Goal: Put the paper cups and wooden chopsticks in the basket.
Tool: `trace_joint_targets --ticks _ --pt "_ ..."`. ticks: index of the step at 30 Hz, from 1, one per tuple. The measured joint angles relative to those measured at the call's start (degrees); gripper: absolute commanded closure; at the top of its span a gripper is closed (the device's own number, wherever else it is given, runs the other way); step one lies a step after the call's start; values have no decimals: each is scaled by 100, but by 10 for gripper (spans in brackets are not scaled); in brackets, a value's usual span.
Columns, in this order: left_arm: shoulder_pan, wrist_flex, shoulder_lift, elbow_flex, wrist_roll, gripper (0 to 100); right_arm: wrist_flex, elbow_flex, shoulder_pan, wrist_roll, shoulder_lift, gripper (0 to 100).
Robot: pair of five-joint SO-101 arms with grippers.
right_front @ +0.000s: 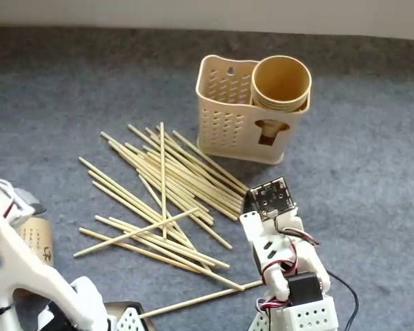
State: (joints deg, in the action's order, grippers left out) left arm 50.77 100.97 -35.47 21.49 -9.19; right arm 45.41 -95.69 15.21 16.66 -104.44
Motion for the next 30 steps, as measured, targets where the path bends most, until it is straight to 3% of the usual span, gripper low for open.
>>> trace_joint_targets --ticks 7,16,30 --pt "1020 -9 0 413 1073 724 0 0 0 0 0 989" --pt "1679 -9 0 1301 2092 734 0 0 0 0 0 989" --pt "1969 -141 0 2110 2523 733 0 0 0 0 0 989"
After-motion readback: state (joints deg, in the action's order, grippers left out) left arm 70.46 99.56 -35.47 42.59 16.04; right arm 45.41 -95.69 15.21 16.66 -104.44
